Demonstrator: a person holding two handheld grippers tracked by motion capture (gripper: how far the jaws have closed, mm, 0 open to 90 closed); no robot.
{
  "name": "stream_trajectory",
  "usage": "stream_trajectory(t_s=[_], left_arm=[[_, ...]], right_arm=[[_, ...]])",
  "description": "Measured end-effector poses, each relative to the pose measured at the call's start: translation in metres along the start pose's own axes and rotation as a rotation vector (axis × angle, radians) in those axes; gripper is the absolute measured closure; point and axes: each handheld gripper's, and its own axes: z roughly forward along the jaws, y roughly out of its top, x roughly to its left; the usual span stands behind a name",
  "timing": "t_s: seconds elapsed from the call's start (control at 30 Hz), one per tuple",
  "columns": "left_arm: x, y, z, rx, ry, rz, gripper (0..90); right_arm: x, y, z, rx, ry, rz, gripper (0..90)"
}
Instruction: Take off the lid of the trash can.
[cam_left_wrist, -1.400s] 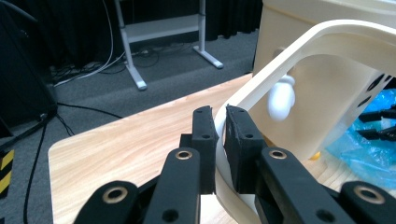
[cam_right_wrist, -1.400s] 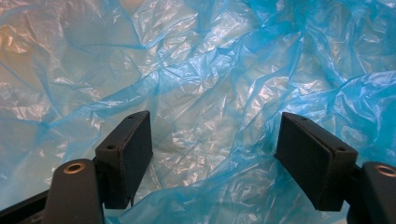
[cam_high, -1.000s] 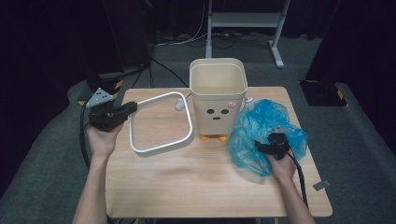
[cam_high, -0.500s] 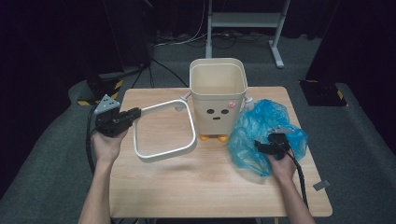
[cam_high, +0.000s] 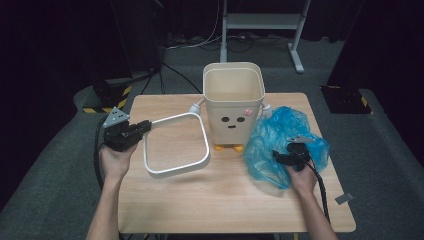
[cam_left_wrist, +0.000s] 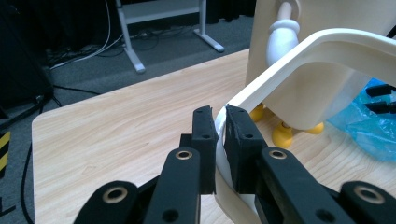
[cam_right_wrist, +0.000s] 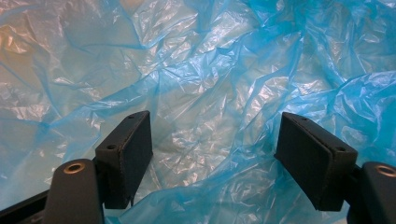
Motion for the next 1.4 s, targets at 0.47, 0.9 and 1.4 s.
stream_trajectory(t_s=[0.47, 0.9, 1.4], left_arm=[[-0.002, -0.019, 0.015, 0.041, -0.004, -0.007, 83.2], [-0.001, -0.032, 0.028, 0.058, 0.004, -0.024, 83.3], [0.006, -0.054, 0.042, 0.070, 0.041, -0.049, 83.4]], right_arm=[[0.000, 0.000, 0.000, 0.000, 0.000, 0.000, 26.7], [0.000, 0.000, 0.000, 0.000, 0.000, 0.000, 26.7], [0.000, 0.000, 0.000, 0.000, -0.001, 0.000, 26.7]])
